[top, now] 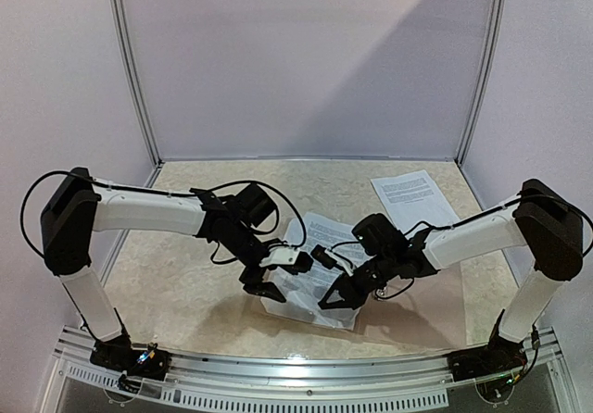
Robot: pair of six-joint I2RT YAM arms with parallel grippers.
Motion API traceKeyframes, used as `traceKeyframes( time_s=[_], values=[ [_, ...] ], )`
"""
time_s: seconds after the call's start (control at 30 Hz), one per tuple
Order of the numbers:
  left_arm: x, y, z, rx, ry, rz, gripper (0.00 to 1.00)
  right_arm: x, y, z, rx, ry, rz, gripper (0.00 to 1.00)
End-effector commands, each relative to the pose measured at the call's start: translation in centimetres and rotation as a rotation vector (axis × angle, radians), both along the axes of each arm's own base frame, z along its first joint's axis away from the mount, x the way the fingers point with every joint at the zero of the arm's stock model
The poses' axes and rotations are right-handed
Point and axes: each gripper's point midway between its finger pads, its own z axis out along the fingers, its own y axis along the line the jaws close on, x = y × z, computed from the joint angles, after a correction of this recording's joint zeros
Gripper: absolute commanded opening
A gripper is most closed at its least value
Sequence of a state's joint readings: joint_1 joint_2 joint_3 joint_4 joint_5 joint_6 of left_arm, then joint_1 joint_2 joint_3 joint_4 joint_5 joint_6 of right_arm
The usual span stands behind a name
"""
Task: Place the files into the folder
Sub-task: Insert the folder to form pockets on the folder.
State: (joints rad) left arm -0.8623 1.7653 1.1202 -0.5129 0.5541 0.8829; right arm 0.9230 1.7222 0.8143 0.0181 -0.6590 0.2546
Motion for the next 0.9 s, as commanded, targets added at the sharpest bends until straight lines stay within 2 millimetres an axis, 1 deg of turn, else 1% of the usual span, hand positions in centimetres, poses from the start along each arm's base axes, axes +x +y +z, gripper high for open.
traceKeyframes(
  time_s=[0.0, 0.03, 0.13, 0.2, 0.27, 0.37, 0.47, 0.6, 0.7, 0.73, 0.77, 0.83, 0.87],
  values=[
    [-0.5, -0.1, 1.8, -0.068, 0.030, -0.048, 0.76, -0.1, 1.0, 0.7, 0.041, -0.030, 0.045, 0.00],
    [0.1, -0.3, 1.5, -0.064, 0.014, -0.025, 0.76, -0.1, 1.1, 0.7, 0.043, -0.031, 0.048, 0.00],
    [2.1, -0.5, -0.5, -0.026, -0.030, 0.046, 0.76, 0.0, 1.4, 1.1, 0.057, -0.036, 0.054, 0.00],
    [2.5, -0.5, -1.3, 0.002, -0.030, 0.048, 0.76, 0.0, 1.5, 1.1, 0.057, -0.035, 0.055, 0.00],
    [3.0, -0.7, -1.5, 0.005, -0.035, 0.063, 0.76, 0.0, 1.5, 1.1, 0.059, -0.036, 0.059, 0.00],
    [3.3, -1.3, -1.4, -0.021, -0.048, 0.063, 0.76, -0.1, 1.5, 1.0, 0.061, -0.035, 0.062, 0.00],
    [3.7, -1.7, -1.8, -0.012, -0.029, 0.076, 0.76, -0.1, 1.5, 1.0, 0.064, -0.029, 0.063, 0.00],
    [3.5, -1.5, -2.6, -0.006, -0.027, 0.067, 0.77, -0.3, 1.4, 1.1, 0.069, -0.024, 0.068, 0.00],
    [3.1, -1.4, -2.6, -0.012, -0.004, 0.055, 0.76, -0.8, 1.4, 1.6, 0.106, -0.026, 0.095, 0.00],
    [3.0, -1.4, -2.3, -0.026, 0.009, 0.048, 0.74, -0.9, 1.3, 1.8, 0.125, -0.029, 0.103, 0.00],
    [2.9, -1.5, -1.9, -0.047, 0.023, 0.041, 0.69, -0.9, 1.2, 2.0, 0.137, -0.029, 0.105, 0.00],
    [2.9, -1.5, -1.5, -0.066, 0.032, 0.036, 0.54, -0.6, 0.9, 2.0, 0.136, -0.023, 0.092, 0.00],
    [3.0, -1.5, -1.5, -0.063, 0.029, 0.039, 0.49, -0.4, 0.8, 1.9, 0.132, -0.015, 0.085, 0.00]
  ],
)
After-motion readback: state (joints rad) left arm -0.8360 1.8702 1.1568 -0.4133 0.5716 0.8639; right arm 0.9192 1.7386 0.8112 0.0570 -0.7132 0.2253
